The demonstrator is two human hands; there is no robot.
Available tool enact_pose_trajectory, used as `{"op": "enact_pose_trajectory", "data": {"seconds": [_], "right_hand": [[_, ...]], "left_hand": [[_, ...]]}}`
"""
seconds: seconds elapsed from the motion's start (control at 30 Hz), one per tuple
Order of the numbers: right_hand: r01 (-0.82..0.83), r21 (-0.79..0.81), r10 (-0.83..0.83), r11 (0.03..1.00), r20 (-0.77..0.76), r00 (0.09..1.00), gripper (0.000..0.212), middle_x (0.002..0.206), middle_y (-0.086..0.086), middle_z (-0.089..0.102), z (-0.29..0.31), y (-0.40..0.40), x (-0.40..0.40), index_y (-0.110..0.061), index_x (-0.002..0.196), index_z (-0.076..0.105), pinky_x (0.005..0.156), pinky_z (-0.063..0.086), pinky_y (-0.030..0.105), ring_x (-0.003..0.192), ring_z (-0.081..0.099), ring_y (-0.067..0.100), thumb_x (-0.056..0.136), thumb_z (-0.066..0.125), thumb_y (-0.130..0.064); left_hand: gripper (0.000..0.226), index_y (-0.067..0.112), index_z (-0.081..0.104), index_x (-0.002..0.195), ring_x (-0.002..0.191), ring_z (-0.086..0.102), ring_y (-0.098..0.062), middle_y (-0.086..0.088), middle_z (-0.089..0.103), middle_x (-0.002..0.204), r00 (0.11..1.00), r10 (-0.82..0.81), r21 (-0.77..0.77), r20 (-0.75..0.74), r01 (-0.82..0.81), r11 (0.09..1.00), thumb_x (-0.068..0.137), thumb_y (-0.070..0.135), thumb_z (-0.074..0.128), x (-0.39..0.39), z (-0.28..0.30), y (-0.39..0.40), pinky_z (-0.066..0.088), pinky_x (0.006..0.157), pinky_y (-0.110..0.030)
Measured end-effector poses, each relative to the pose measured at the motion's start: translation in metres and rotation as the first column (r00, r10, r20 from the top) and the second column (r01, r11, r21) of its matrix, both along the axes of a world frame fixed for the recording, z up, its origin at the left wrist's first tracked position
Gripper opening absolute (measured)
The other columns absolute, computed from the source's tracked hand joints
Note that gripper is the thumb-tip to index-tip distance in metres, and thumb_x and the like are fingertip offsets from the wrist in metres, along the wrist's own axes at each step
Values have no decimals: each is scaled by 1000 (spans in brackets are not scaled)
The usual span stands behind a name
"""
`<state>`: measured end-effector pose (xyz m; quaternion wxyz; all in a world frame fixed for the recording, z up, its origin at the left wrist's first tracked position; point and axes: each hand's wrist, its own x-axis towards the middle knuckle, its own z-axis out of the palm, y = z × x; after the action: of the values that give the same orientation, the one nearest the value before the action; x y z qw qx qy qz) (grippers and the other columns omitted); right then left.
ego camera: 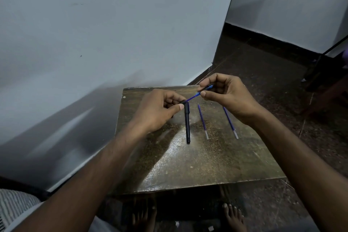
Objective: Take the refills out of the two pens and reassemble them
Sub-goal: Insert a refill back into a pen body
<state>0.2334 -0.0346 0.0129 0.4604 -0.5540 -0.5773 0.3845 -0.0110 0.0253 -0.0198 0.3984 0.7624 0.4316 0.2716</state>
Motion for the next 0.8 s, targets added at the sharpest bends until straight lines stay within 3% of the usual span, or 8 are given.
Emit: {"op": "enact_pose_trajectory", "data": {"seconds": [0.23,0.43,0.53,0.6,0.7,0.8], "right_hand": [[-89,-21,89,996,-3,996,29,110,12,84,-5,-1,-5,-1,117,72,97,64,31,109,81,24,91,82,2],[-60,-32,56,998,-99,993,28,107,13,85,-10,2,-12,-7,113,73,92,65,30,106,82,27,89,85,0],[-73,-35,70,997,-83,994,30,106,12,85,-11,3,-10,-9,114,72,90,65,29,105,83,26,88,87,-3],[-70,-30,68,997,-52,996,28,100,12,85,-13,3,-9,-11,111,74,85,66,28,96,83,23,88,89,-12],[4,-19,-4,1000,-18,1000,30,80,12,80,-18,3,-15,-9,99,77,66,61,25,68,74,14,88,88,-35],[46,-46,-46,998,-15,999,38,76,6,77,-18,5,-17,-15,102,81,62,58,25,66,69,13,90,84,-51]], "left_hand": [[19,38,86,110,84,76,8,25,83,92,999,-26,5,34,26,1000,95,28,85,4,3,-3,59,77,-16],[22,39,86,113,88,76,7,20,84,96,1000,8,36,13,-8,999,93,31,87,3,4,-6,60,80,-15],[25,39,85,116,91,74,10,22,84,103,1000,12,88,-5,-11,996,93,31,87,6,7,-9,54,79,-7],[25,39,85,117,94,74,11,22,84,107,1000,15,114,-18,-13,993,93,31,86,5,8,-10,53,81,-5],[23,36,85,118,95,74,10,19,84,111,1000,5,136,-14,-3,991,95,30,84,5,10,-12,58,84,-11],[24,35,85,120,91,74,12,19,84,108,1000,16,126,-7,-15,992,97,30,82,8,11,-12,53,76,-3]]}}
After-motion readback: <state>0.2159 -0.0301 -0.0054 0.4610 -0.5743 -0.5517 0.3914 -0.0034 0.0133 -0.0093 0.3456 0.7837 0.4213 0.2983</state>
